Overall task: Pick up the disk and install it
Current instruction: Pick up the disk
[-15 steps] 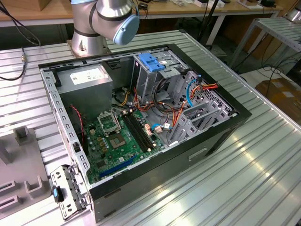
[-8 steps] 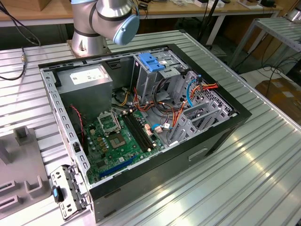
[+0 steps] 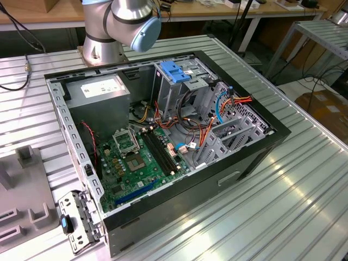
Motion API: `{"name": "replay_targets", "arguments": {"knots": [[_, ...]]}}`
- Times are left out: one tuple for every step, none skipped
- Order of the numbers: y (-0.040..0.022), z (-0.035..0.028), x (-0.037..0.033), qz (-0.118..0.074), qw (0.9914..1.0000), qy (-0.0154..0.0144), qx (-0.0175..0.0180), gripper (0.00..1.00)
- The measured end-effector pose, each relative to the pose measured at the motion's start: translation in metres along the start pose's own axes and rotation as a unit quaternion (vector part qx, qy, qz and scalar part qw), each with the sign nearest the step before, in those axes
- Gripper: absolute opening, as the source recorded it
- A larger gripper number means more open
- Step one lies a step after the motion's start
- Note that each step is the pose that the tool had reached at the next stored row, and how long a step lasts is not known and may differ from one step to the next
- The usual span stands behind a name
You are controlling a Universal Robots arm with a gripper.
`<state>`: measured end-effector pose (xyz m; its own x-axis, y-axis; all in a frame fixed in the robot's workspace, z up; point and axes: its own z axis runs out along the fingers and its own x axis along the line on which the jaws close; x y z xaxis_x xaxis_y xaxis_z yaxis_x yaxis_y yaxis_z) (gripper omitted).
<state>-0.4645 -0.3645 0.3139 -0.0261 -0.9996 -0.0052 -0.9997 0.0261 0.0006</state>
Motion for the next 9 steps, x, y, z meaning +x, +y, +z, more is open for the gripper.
{"name": "replay_targets", "arguments": {"knots": [[0.0000,-0.0020,0.0000,0.000,1.00000,0.0000,0.0000,0.37],[0.0000,-0.0038,0.0000,0.000,1.00000,0.0000,0.0000,0.37],[0.0000,-0.0060,0.0000,0.000,1.00000,0.0000,0.0001,0.37],[0.0000,-0.0076,0.0000,0.000,1.00000,0.0000,0.0000,0.37],[0.0000,-0.0096,0.0000,0.000,1.00000,0.0000,0.0000,0.37],[0.0000,-0.0115,0.0000,0.000,1.00000,0.0000,0.0000,0.37],[0.0000,-0.0140,-0.0001,0.000,1.00000,0.0000,0.0000,0.37],[0.0000,-0.0154,-0.0001,0.000,1.00000,0.0000,0.0000,0.37],[0.0000,-0.0171,-0.0001,0.000,1.00000,0.0000,0.0000,0.37]]}}
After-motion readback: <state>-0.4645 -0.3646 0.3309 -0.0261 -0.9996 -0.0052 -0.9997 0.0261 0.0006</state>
